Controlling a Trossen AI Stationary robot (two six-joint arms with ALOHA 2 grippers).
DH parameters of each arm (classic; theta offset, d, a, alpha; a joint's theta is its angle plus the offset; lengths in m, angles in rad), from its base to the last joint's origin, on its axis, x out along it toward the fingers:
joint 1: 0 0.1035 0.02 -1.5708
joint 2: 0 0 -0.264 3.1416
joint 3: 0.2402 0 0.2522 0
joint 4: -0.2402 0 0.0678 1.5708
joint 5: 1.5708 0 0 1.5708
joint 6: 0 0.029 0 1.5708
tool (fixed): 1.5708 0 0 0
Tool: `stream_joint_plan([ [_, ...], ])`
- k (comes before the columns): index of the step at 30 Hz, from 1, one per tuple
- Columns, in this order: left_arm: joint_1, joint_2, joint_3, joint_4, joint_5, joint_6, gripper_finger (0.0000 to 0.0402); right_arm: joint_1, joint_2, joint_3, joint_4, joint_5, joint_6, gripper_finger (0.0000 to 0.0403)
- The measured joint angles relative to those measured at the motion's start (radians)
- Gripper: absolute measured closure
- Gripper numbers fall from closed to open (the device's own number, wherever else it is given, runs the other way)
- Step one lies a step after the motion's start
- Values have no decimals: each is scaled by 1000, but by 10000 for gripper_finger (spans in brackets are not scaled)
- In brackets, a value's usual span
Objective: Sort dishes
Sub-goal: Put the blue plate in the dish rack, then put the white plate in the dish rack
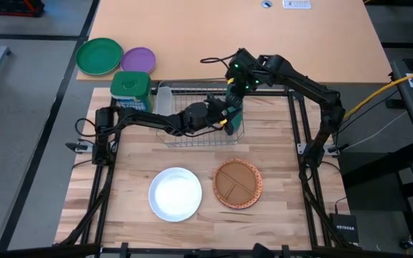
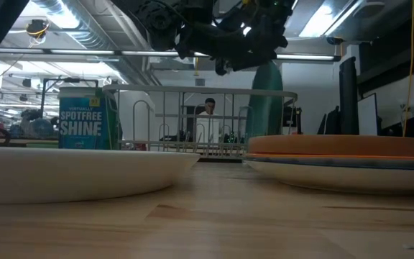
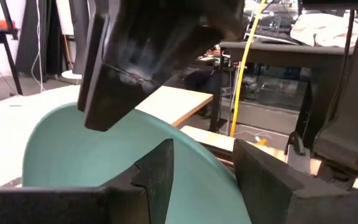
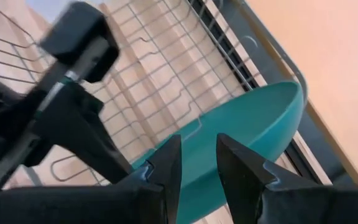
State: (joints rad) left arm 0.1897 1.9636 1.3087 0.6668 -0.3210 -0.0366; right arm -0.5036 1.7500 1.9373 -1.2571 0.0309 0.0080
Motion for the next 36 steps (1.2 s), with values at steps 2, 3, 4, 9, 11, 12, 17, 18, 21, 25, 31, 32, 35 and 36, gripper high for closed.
stream_joint_plan([
  [2,-5,-4,0,-11,-2,22,247,0,-1,0,-10,11,10,299],
  [3,-9,-7,0,-23,-5,34,247,0,-1,0,-12,18,11,299],
  [4,-14,-9,0,-30,-7,49,247,0,-1,0,-12,20,11,299],
  [9,-35,-30,0,-104,-8,102,247,-1,-1,-1,-16,20,13,299],
  [11,-44,-30,0,-114,-8,112,247,-1,0,-1,-16,20,13,299],
  [12,-49,-30,0,-115,-7,115,247,-1,0,-1,-16,20,13,299],
  [17,-62,-31,-1,-112,-7,117,247,-1,0,-2,-13,19,13,299],
  [18,-65,-31,-1,-113,-7,115,247,-1,0,-2,-13,19,13,299],
  [21,-66,-46,-1,-131,-7,115,247,-1,0,-2,-12,18,13,299],
  [25,-66,-86,-1,-213,-7,90,247,-1,0,-2,-10,18,10,299],
  [31,-67,-164,0,-396,-6,72,247,0,0,-2,21,18,4,299],
  [32,-68,-177,0,-426,-6,67,247,0,0,-2,28,18,0,299],
  [35,-73,-214,-1,-512,-5,65,247,1,0,-2,45,18,-14,299],
  [36,-76,-227,-1,-538,-5,64,247,0,0,-2,52,17,-15,299],
])
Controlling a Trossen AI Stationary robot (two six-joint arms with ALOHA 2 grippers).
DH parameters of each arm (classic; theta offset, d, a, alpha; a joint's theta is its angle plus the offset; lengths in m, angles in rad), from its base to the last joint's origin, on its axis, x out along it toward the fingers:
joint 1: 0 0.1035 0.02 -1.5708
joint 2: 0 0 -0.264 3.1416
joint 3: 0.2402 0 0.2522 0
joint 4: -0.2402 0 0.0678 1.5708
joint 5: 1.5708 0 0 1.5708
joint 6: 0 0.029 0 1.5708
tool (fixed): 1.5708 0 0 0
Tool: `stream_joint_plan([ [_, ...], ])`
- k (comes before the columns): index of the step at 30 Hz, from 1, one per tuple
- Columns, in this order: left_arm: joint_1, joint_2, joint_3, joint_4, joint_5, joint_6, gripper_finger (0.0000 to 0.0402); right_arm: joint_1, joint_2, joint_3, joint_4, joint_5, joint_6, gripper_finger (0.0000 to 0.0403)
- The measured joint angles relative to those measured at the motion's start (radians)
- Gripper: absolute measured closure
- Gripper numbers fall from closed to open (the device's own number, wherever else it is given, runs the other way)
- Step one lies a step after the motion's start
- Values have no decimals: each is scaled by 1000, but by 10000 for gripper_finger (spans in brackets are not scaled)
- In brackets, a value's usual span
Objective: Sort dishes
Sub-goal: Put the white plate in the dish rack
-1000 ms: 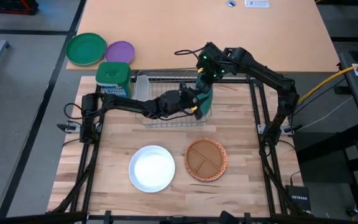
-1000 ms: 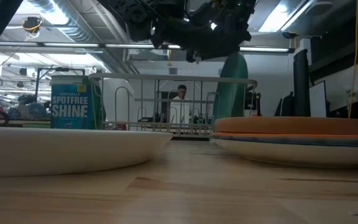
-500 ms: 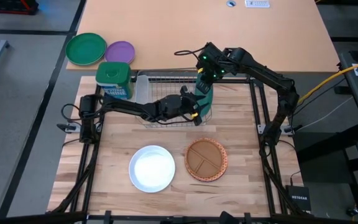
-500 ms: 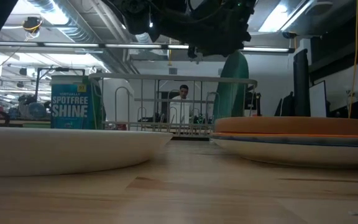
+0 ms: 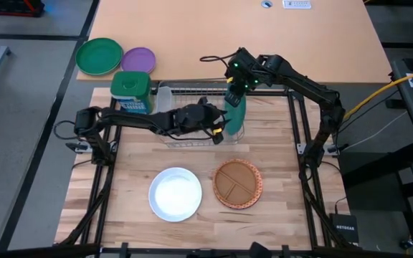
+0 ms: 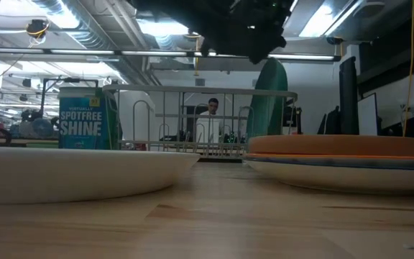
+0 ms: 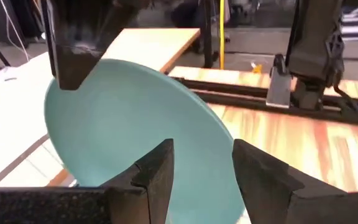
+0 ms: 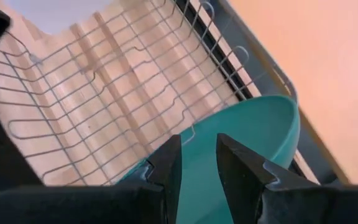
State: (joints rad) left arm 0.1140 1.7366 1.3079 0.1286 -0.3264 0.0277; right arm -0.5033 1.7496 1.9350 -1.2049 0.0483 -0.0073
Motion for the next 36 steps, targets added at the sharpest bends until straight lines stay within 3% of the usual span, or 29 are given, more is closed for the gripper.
stream_joint_plan([
  [9,-60,-172,0,-417,6,31,247,44,0,0,45,-82,-19,299],
  [16,-175,-299,0,-752,64,-22,247,190,0,0,56,-83,-51,299],
  [22,-340,-314,-1,-1000,156,-120,247,356,0,0,51,-83,-51,299],
  [27,-507,-308,-74,-1035,167,-196,247,506,0,0,52,-83,-32,299],
  [31,-627,-308,-142,-1016,166,-259,247,614,5,0,59,-74,93,299],
  [36,-744,-307,-214,-966,163,-396,247,730,58,1,101,45,265,299],
])
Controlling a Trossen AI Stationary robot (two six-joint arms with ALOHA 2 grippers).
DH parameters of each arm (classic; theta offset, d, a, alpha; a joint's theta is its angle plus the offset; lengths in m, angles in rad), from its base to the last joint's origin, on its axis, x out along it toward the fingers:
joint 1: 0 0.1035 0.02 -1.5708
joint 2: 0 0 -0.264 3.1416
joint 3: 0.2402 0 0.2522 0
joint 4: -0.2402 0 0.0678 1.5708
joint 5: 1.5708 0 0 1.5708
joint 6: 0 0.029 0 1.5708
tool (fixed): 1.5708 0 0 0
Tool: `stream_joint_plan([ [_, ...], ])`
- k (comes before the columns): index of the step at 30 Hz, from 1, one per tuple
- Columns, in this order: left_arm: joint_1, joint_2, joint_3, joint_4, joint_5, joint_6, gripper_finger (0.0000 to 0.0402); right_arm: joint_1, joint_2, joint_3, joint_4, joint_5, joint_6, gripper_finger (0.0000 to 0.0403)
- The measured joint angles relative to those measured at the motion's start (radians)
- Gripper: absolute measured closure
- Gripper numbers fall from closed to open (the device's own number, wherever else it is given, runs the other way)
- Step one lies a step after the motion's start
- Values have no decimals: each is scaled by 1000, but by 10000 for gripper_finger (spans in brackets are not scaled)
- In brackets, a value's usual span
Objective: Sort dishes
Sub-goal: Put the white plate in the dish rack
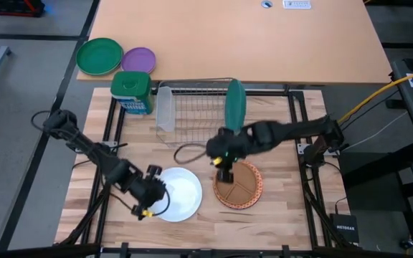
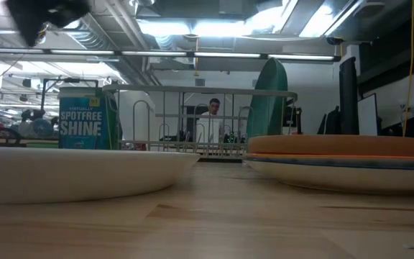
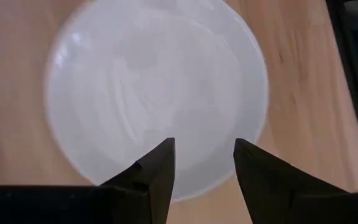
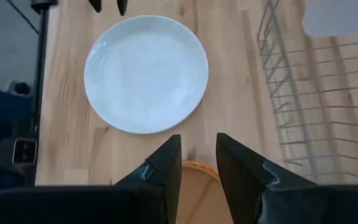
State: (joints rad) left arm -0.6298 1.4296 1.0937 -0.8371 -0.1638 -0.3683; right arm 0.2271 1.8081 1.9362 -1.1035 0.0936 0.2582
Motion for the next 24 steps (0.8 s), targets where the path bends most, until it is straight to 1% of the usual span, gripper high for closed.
stream_joint_plan([
  [4,-80,0,-72,111,-6,-64,247,63,80,0,28,50,73,299],
  [9,-156,1,-147,232,-53,-62,247,82,206,0,115,72,186,299],
  [12,-187,13,-156,214,-91,-25,247,77,269,0,151,76,253,299],
  [15,-209,39,-155,214,-109,28,247,65,318,0,158,88,320,299],
  [18,-229,90,-155,212,-126,106,247,58,359,0,160,102,373,299],
  [21,-244,152,-155,220,-165,178,247,52,389,0,160,116,419,299],
  [24,-250,208,-155,221,-203,199,247,43,410,0,161,125,457,299],
])
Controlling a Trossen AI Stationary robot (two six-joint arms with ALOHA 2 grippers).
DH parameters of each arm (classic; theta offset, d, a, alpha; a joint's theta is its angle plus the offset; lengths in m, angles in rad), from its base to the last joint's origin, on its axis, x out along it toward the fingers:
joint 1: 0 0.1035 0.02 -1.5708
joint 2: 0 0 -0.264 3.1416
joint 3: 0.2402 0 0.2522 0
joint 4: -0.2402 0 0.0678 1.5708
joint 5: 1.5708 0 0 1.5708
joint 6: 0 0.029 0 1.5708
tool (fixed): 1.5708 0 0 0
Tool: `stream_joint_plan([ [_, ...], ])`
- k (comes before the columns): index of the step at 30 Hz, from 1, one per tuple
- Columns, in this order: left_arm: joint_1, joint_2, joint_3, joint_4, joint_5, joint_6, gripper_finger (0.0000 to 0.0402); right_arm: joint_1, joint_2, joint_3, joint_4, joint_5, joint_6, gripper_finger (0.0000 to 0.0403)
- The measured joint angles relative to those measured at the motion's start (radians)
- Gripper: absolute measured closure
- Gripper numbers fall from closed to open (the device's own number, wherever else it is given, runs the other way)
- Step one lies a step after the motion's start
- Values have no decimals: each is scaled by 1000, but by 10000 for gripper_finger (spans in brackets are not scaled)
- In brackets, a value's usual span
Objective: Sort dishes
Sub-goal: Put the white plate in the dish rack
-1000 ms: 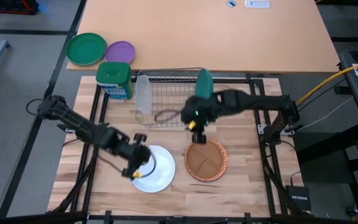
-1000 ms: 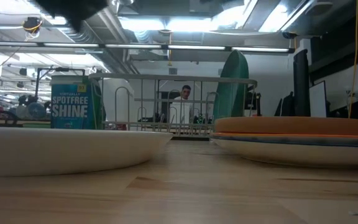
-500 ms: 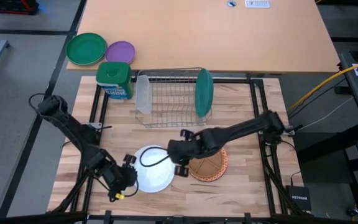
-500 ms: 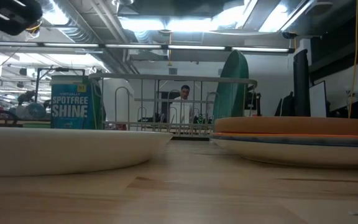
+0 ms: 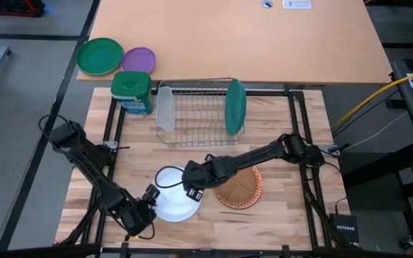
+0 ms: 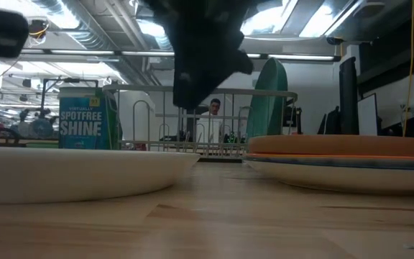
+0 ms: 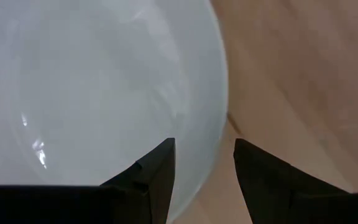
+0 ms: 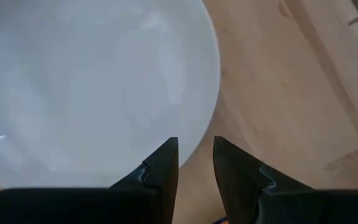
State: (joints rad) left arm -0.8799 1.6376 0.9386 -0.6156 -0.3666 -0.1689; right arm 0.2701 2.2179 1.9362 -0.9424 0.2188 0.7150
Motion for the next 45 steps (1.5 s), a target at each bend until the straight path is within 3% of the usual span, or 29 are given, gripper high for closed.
stream_joint_plan([
  [16,-2,120,3,8,-148,-68,247,-69,105,0,33,-8,98,299],
  [32,7,122,2,10,-160,-67,247,-77,153,-1,126,-197,94,299],
  [37,5,125,0,13,-220,-64,247,-78,159,0,147,-238,94,299],
  [45,-16,126,0,22,-248,-102,296,-79,160,-1,144,-284,93,299],
])
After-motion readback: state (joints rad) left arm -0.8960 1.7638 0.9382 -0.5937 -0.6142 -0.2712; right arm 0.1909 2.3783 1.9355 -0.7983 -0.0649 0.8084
